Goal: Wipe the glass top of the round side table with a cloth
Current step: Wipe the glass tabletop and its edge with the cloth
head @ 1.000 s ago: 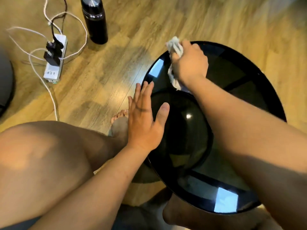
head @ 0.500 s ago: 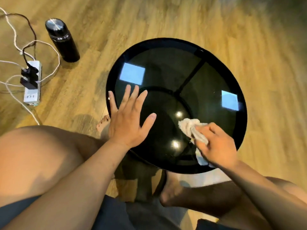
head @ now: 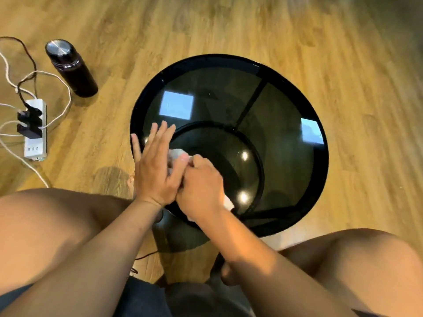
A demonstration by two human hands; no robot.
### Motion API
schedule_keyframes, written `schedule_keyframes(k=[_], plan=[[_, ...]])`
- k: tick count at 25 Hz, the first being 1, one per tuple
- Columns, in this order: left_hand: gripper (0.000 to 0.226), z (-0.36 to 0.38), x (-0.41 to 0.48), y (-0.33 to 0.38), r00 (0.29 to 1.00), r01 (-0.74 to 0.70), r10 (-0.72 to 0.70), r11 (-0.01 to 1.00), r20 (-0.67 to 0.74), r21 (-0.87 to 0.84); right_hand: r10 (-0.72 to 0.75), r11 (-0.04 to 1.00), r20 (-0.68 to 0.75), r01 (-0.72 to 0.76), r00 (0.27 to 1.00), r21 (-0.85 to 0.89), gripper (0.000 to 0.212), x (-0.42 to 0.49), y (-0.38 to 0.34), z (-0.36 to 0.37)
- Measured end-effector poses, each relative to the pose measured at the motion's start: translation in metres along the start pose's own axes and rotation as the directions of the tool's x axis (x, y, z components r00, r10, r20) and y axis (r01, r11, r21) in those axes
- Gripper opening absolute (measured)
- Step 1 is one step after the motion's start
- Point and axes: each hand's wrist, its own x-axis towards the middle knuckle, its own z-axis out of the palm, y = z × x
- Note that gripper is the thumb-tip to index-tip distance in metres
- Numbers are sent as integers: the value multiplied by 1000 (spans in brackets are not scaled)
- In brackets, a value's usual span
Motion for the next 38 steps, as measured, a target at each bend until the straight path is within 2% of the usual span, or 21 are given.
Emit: schedule_keyframes(k=[2,4,6,7,9,10,13,15,16,18,20,22,24,25,26,28,30,31,33,34,38], plan=[[65,0,1,-2,999,34,-34,999,-4,-40,-150,983,39,145,988,112,20,-3,-13,7],[64,1,0,0,1000,-7,6,1000,29,19,-215,972,40,210,976,110,25,5,20,-3],[63,2,1,1,999,-11,9,999,37,49,-45,997,9,45,999,62,24,19,88,-21],[63,2,1,2,999,4,-6,999,31,48,64,997,-32,-66,997,-41,24,30,138,-33],[62,3,1,1,999,24,-24,999,21,34,338,916,-97,-351,936,-192,36,42,231,-67],[62,3,1,0,1000,26,-26,999,16,25,444,866,-116,-459,888,-198,39,45,261,-83],[61,2,1,0,1000,27,-27,1000,16,9,533,808,-162,-556,831,-192,25,48,251,-84],[62,2,2,1,999,29,-29,1000,16,1,469,853,-196,-499,861,-152,27,42,193,-61],[62,3,2,0,999,32,-32,999,11,-5,386,905,-185,-410,904,-115,27,31,153,-47],[63,3,2,-1,999,42,-42,998,-2,-39,170,986,-70,-169,983,9,30,-5,74,-16],[63,2,-1,0,998,52,-54,995,-19,-84,-77,993,51,72,996,90,37,-41,14,-1],[63,3,-2,0,998,51,-53,995,-17,-90,-198,975,105,185,975,122,40,-55,10,-1],[63,3,0,-1,999,49,-50,996,-9,-79,-293,955,128,284,948,81,44,-60,50,-14],[63,3,0,0,998,58,-59,995,-6,-84,-286,958,125,280,950,64,46,-62,79,-22],[63,3,-1,1,997,72,-72,993,-3,-94,-218,976,98,216,971,31,47,-60,112,-32],[63,1,-1,3,997,80,-81,992,-6,-103,35,996,52,-31,998,-86,45,-44,181,-55],[62,0,-1,1,996,82,-84,991,-14,-103,338,935,22,-333,941,-125,40,-29,228,-78],[62,0,-2,1,996,83,-84,991,-13,-109,438,892,-3,-436,899,-119,36,-29,237,-84],[61,2,-2,2,997,71,-73,990,-13,-125,518,841,-61,-521,853,-144,31,-45,225,-74],[61,2,-2,0,997,67,-71,989,-25,-129,510,844,-74,-515,857,-149,32,-57,206,-65],[59,2,-1,-3,997,46,-54,989,-51,-144,469,882,32,-465,883,-73,31,-95,118,-47]])
